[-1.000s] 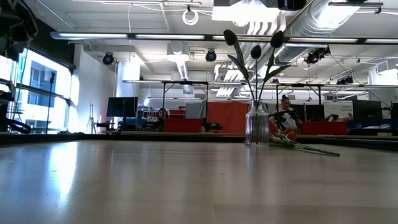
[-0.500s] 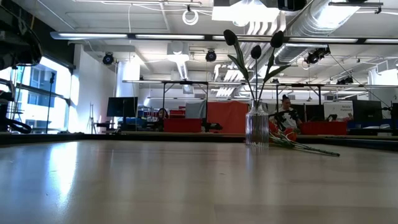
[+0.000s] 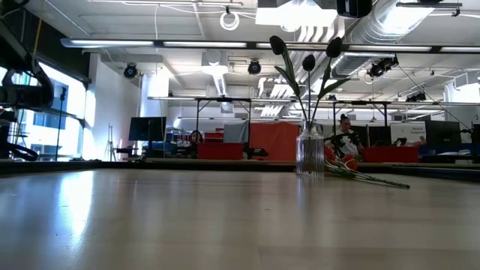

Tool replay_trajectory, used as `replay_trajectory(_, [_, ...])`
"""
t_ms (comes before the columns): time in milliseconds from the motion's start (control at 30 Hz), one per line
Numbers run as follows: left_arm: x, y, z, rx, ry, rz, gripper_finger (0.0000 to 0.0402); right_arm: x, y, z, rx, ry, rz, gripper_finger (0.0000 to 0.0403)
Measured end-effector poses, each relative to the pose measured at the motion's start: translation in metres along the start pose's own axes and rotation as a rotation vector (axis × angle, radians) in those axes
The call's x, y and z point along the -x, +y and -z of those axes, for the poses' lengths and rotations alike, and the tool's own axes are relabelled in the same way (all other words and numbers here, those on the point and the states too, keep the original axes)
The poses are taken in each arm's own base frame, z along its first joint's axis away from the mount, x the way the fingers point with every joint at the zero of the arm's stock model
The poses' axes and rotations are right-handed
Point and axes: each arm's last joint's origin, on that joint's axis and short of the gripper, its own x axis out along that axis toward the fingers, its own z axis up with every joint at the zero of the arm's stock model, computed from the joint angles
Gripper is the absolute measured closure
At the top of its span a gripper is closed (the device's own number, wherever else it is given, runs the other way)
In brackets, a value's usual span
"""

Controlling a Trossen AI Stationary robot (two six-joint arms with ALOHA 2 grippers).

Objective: Sort flowers into vase by color
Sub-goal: Put the red flowers into the blue vase

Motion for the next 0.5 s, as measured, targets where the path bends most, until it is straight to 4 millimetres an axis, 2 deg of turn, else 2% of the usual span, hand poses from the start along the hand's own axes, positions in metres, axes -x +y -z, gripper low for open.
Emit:
replay_trajectory(167, [0.027, -0.018, -0.017, -0.045, -0.099, 0.125, 0.0186, 0.000, -0.001, 0.000, 0.004, 0.003, 0.006, 0.0194])
replay_trajectory(333, [0.061, -0.033, -0.038, -0.147, -0.292, 0.192, 0.0186, 0.000, -0.001, 0.000, 0.006, 0.004, 0.008, 0.0194])
replay_trajectory(400, [0.075, -0.038, -0.047, -0.206, -0.398, 0.180, 0.0186, 0.000, -0.001, 0.000, 0.006, 0.004, 0.008, 0.0194])
replay_trajectory(500, [0.090, -0.046, -0.060, -0.308, -0.572, 0.072, 0.0186, 0.000, -0.001, 0.000, 0.006, 0.003, 0.008, 0.0194])
